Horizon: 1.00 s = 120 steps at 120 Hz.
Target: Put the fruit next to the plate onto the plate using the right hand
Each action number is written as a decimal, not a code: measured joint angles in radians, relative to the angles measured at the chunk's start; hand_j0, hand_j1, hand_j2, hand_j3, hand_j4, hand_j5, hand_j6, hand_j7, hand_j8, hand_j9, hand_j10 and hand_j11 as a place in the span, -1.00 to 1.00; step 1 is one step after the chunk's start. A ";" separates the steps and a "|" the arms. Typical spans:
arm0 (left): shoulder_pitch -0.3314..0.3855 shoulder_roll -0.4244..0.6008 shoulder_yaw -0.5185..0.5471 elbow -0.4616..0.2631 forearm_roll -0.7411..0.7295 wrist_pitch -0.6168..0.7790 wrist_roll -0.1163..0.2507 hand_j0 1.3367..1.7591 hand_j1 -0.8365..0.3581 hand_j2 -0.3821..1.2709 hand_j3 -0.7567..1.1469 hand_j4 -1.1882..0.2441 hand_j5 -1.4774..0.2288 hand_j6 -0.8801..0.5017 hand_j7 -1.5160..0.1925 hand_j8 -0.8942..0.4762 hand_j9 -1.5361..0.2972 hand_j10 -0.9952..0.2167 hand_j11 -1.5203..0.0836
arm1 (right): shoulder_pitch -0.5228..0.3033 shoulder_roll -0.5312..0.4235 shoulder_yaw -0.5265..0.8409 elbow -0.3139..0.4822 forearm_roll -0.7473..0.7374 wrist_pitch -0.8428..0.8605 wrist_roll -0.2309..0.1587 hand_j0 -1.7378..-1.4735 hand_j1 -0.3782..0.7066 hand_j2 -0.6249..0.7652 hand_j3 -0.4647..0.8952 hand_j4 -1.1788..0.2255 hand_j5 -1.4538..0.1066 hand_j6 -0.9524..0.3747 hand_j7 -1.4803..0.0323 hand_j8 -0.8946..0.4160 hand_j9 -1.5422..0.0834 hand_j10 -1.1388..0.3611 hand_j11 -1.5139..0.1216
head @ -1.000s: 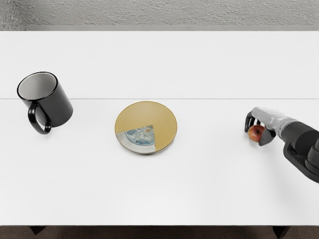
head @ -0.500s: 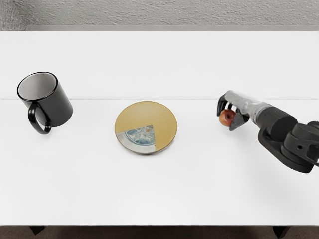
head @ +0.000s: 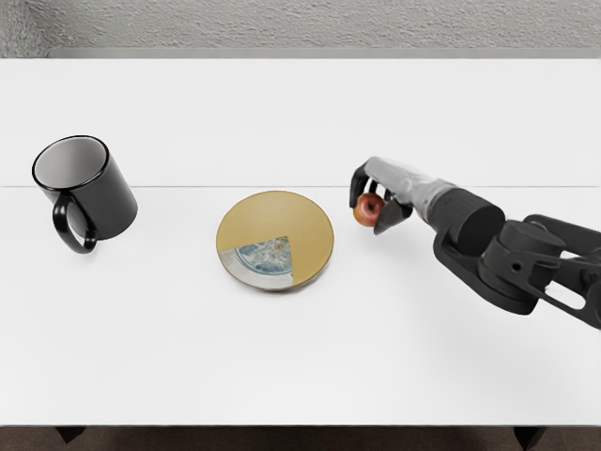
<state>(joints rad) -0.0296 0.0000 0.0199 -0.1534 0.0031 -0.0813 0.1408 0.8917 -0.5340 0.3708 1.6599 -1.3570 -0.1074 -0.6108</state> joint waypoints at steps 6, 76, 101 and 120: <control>-0.001 0.000 0.000 0.000 0.000 0.000 0.000 0.52 0.97 -0.54 -0.20 0.65 0.72 0.26 0.76 0.29 0.66 0.63 0.88 | 0.005 0.022 0.000 -0.005 -0.001 0.000 0.000 -0.38 0.19 0.30 -0.32 -0.37 -0.53 -0.24 -0.38 -0.25 -0.40 -0.44 -0.45; -0.001 0.000 0.000 0.000 0.000 0.000 0.000 0.52 0.97 -0.54 -0.20 0.65 0.72 0.26 0.76 0.29 0.66 0.63 0.88 | 0.046 0.274 -0.009 -0.135 -0.033 0.007 0.000 -0.38 0.17 0.28 -0.32 -0.38 -0.52 -0.23 -0.38 -0.24 -0.41 -0.45 -0.46; -0.001 0.000 0.000 0.000 0.000 0.000 0.000 0.52 0.97 -0.54 -0.21 0.65 0.72 0.26 0.76 0.29 0.66 0.63 0.88 | 0.036 0.321 -0.025 -0.179 -0.053 0.006 0.000 -0.37 0.14 0.26 -0.32 -0.39 -0.50 -0.26 -0.38 -0.27 -0.40 -0.47 -0.44; 0.000 0.000 0.000 0.000 0.000 0.000 0.000 0.52 0.97 -0.54 -0.21 0.65 0.72 0.26 0.76 0.29 0.66 0.63 0.88 | 0.027 0.342 -0.035 -0.191 -0.057 0.006 0.000 -0.36 0.13 0.25 -0.32 -0.40 -0.49 -0.27 -0.38 -0.28 -0.39 -0.48 -0.44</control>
<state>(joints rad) -0.0297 0.0000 0.0199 -0.1534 0.0031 -0.0813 0.1406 0.9186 -0.1922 0.3356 1.4692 -1.4136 -0.1011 -0.6109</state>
